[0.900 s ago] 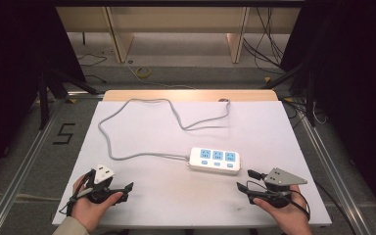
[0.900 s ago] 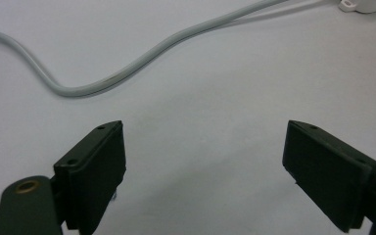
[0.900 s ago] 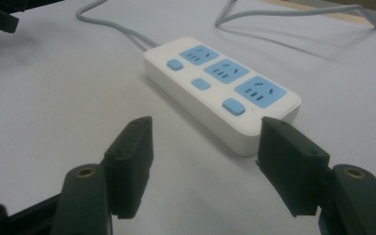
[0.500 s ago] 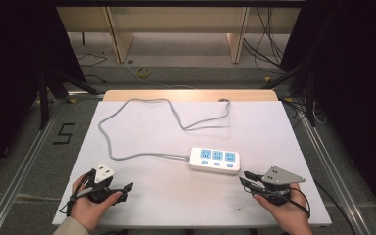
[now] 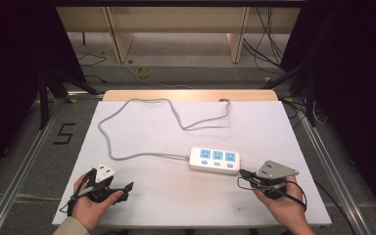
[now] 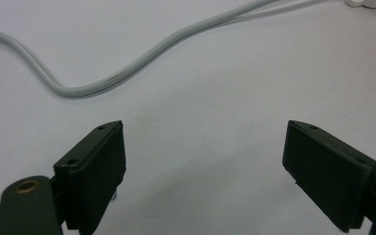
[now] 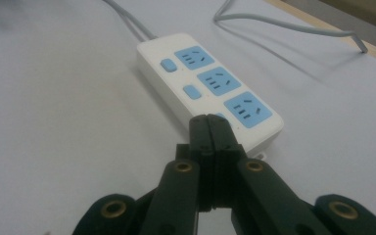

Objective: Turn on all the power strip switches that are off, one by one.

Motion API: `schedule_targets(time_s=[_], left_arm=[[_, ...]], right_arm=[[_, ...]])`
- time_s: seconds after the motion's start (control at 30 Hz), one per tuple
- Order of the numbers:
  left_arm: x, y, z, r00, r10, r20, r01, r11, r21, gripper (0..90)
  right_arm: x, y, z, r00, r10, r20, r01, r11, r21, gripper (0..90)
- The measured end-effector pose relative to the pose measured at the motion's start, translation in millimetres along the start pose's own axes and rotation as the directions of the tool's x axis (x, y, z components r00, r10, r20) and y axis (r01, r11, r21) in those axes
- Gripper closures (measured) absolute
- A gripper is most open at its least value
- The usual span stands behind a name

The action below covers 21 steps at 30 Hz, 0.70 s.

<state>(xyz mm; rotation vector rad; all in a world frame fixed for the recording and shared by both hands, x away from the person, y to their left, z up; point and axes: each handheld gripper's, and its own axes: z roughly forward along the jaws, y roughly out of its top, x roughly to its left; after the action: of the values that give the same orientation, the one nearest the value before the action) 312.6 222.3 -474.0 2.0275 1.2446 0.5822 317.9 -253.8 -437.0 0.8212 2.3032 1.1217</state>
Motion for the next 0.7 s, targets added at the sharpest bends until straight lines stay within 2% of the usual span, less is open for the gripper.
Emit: schedule_targets(time_s=[0.23,0.5,0.7], left_arm=[[-0.1,0.0,0.4,1.0,0.002,0.002,-0.002,1.0,-0.002,16.0],[0.0,-0.1,0.5,1.0,0.002,0.003,-0.002,1.0,0.001,16.0],[-0.5,0.0,1.1,1.0,0.005,0.003,-0.005,1.0,-0.002,16.0]], right_arm=[[0.5,7.6,2.0,1.0,0.003,-0.005,-0.003,1.0,0.013,90.0],[3.1,17.1,8.5,0.9996,-0.003,-0.027,0.004,0.998,0.058,90.0],[2.6,25.5,12.6,0.9997,-0.006,-0.023,0.007,0.997,0.075,90.0]])
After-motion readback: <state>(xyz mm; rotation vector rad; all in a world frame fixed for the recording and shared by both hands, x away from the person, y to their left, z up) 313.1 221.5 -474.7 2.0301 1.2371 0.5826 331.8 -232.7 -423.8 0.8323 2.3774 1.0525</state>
